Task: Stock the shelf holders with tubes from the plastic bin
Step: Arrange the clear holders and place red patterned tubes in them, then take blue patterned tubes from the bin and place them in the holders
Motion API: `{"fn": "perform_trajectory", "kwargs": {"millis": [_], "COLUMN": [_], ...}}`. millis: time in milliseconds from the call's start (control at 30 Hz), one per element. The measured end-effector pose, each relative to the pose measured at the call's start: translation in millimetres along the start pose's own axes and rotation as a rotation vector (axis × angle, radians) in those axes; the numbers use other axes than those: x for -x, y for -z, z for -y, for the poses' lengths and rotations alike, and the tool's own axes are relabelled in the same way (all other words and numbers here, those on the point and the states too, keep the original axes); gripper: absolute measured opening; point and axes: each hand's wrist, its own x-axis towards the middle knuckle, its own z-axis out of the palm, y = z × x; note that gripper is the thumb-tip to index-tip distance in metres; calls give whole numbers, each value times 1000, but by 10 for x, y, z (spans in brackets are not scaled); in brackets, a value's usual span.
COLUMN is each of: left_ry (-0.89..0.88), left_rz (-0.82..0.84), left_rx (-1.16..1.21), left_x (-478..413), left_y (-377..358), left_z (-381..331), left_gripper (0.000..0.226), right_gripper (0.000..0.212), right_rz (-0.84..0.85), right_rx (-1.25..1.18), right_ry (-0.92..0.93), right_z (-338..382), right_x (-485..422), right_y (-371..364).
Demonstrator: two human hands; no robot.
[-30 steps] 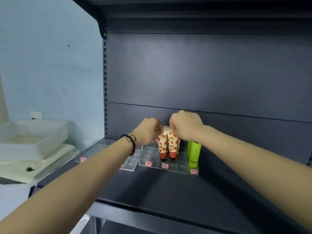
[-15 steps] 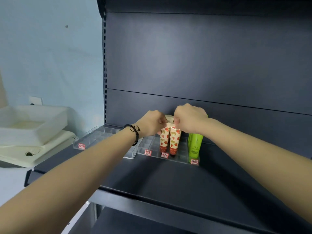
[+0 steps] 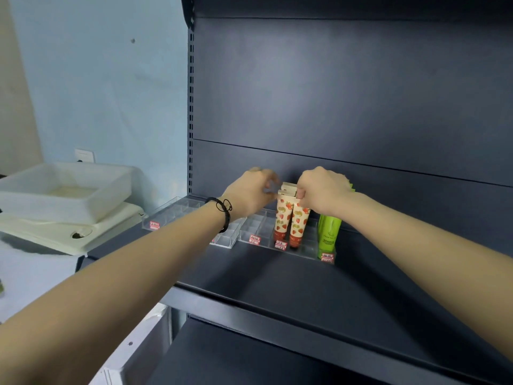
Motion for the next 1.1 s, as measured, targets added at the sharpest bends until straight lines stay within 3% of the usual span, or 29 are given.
{"fn": "perform_trajectory", "kwargs": {"millis": [300,467,633,900,1100], "left_ry": [86,111,102,263,427], "left_rz": [25,169,359,776,971], "left_rx": [-101,-299,-430,-356,-167], "left_x": [681,1371,2277,4027,5308], "left_y": [418,603,497,-543,-1749], "left_z": [183,274,544,1123,1352], "left_gripper": [26,21,24,46,54], "right_gripper": [23,18,29,41,38], "right_rz": [-53,30,171,563,867], "right_rx": [-95,-188,-280,-350,-348], "right_ry": [65,180,353,605,677], "right_z": [209,712,1380,2423,2907], "right_x": [275,685,1213,2241,3165], "right_y": [172,199,31,-1325,-2741]}}
